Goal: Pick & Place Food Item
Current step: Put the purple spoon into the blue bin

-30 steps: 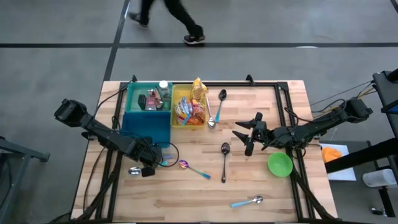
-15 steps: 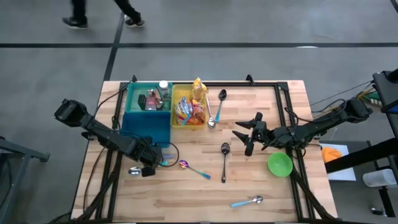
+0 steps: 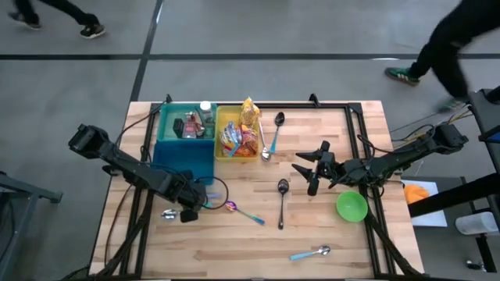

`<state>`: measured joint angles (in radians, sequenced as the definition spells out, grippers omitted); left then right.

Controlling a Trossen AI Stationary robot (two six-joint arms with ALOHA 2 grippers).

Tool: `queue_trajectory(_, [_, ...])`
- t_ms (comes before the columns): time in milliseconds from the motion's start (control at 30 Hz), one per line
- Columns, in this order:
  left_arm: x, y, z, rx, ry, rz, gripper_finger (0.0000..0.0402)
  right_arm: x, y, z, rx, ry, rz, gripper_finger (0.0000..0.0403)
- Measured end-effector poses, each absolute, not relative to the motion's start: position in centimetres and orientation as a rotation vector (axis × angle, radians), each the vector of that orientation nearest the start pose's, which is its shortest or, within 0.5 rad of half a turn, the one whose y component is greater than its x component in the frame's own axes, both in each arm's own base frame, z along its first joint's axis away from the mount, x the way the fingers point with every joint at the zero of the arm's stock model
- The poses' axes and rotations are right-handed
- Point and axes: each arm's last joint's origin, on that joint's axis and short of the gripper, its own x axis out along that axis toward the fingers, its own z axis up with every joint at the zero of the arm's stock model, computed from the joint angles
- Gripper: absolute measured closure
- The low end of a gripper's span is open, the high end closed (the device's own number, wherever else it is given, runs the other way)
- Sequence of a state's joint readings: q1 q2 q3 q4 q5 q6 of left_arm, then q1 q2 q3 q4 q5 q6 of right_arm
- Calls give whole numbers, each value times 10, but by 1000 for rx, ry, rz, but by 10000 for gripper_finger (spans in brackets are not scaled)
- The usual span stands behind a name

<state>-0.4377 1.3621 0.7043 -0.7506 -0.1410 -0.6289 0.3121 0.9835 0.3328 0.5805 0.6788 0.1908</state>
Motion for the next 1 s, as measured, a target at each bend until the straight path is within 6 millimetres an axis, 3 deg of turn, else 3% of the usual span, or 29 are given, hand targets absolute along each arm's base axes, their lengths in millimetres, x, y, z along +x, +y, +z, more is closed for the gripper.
queue_trajectory(300, [206, -91, 203, -118, 1335, 220, 400, 191, 43, 216, 155, 27, -371, 197])
queue_trajectory(567, [198, -84, 237, -38, 1392, 414, 400, 191, 43, 216, 155, 27, -371, 197])
queue_trajectory(800, [187, -71, 248, 7, 1388, 601, 400, 191, 43, 216, 155, 27, -371, 197])
queue_trajectory(1000, [181, -58, 244, 15, 1373, 694, 400, 191, 43, 216, 155, 27, -371, 197])
